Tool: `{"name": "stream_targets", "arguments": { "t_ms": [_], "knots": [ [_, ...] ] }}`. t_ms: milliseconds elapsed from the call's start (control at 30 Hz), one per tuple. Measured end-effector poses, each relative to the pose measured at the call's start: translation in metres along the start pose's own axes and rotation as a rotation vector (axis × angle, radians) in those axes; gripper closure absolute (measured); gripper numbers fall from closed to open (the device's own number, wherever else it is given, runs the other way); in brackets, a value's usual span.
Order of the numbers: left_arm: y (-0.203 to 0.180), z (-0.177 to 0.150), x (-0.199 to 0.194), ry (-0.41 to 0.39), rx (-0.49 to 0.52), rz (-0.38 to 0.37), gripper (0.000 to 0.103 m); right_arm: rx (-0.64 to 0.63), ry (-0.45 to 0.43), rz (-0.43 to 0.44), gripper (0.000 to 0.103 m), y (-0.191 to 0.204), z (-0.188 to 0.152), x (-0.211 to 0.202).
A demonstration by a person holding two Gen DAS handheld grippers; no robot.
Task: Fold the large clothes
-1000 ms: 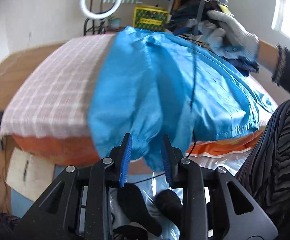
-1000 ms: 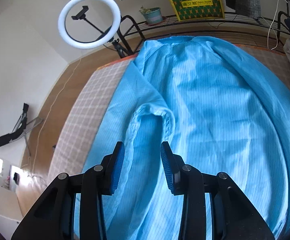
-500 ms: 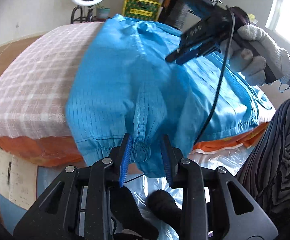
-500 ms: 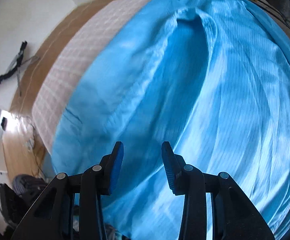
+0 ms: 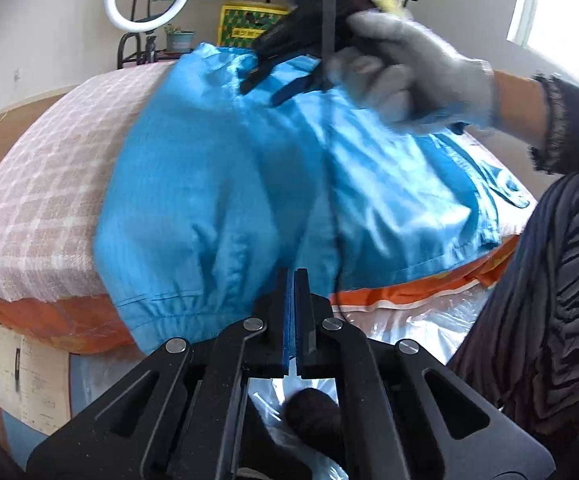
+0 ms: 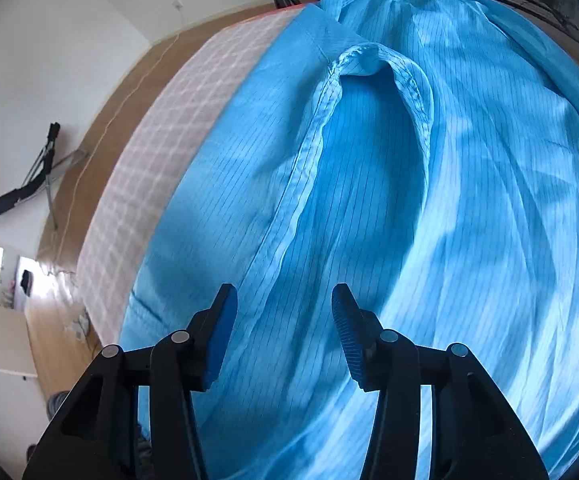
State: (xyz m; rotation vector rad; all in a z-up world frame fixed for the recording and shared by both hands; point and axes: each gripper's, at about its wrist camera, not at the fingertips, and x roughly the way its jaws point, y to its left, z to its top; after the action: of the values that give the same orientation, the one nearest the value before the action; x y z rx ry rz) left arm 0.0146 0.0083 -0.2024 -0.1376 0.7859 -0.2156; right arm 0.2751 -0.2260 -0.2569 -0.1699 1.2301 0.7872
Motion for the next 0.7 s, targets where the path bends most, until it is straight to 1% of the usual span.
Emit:
{"name": "stream_targets", "arguments": {
  "t_ms": [33, 100, 133, 167, 200, 233, 267, 300, 400, 500, 533, 567, 600, 667, 700],
  "knots": [
    [-0.006, 0.001, -0.001, -0.008, 0.026, 0.028, 0.103, -0.003, 0.001, -0.013, 0.055, 0.001, 0.001, 0.006],
    [-0.009, 0.002, -0.006, -0.033, 0.042, 0.066, 0.103, -0.005, 0.004, -0.059, 0.055, 0.002, 0.008, 0.017],
    [-0.009, 0.003, -0.009, -0.043, 0.037, 0.074, 0.103, 0.001, 0.004, -0.063, 0.055, 0.001, 0.011, 0.02],
    [-0.008, 0.001, -0.011, -0.047, 0.035, 0.109, 0.103, 0.012, -0.001, -0.057, 0.055, -0.001, 0.013, 0.022],
    [-0.006, -0.001, -0.011, -0.042, 0.035, 0.144, 0.1, 0.021, -0.009, -0.047, 0.055, -0.002, 0.015, 0.022],
    [-0.002, -0.003, -0.01, -0.032, 0.033, 0.163, 0.09, 0.026, -0.013, -0.038, 0.055, -0.002, 0.017, 0.022],
    [0.002, -0.006, -0.009, -0.03, 0.028, 0.183, 0.078, 0.029, -0.016, -0.033, 0.055, -0.001, 0.019, 0.022],
    [0.007, -0.008, -0.008, -0.028, 0.02, 0.207, 0.074, 0.031, -0.018, -0.03, 0.055, 0.0, 0.02, 0.022],
    [0.017, -0.012, 0.005, 0.01, 0.011, 0.219, 0.071, 0.024, -0.019, -0.04, 0.055, 0.005, 0.019, 0.024],
    [0.022, -0.014, 0.019, 0.041, -0.02, 0.157, 0.072, 0.027, -0.018, -0.04, 0.055, 0.012, 0.022, 0.029],
    [0.021, -0.014, 0.023, 0.045, -0.019, 0.15, 0.089, 0.034, -0.019, -0.038, 0.055, 0.009, 0.023, 0.029],
    [0.02, -0.014, 0.026, 0.048, -0.011, 0.16, 0.103, 0.04, -0.02, -0.036, 0.055, 0.005, 0.023, 0.027],
    [0.019, -0.014, 0.029, 0.049, -0.002, 0.17, 0.103, 0.043, -0.02, -0.034, 0.057, 0.006, 0.023, 0.028],
    [0.02, -0.012, 0.027, 0.034, -0.024, 0.141, 0.103, 0.042, -0.029, -0.035, 0.078, 0.009, 0.023, 0.032],
    [0.02, -0.01, 0.023, 0.024, -0.035, 0.125, 0.103, 0.038, -0.023, -0.028, 0.102, 0.01, 0.023, 0.035]
  ]
}}
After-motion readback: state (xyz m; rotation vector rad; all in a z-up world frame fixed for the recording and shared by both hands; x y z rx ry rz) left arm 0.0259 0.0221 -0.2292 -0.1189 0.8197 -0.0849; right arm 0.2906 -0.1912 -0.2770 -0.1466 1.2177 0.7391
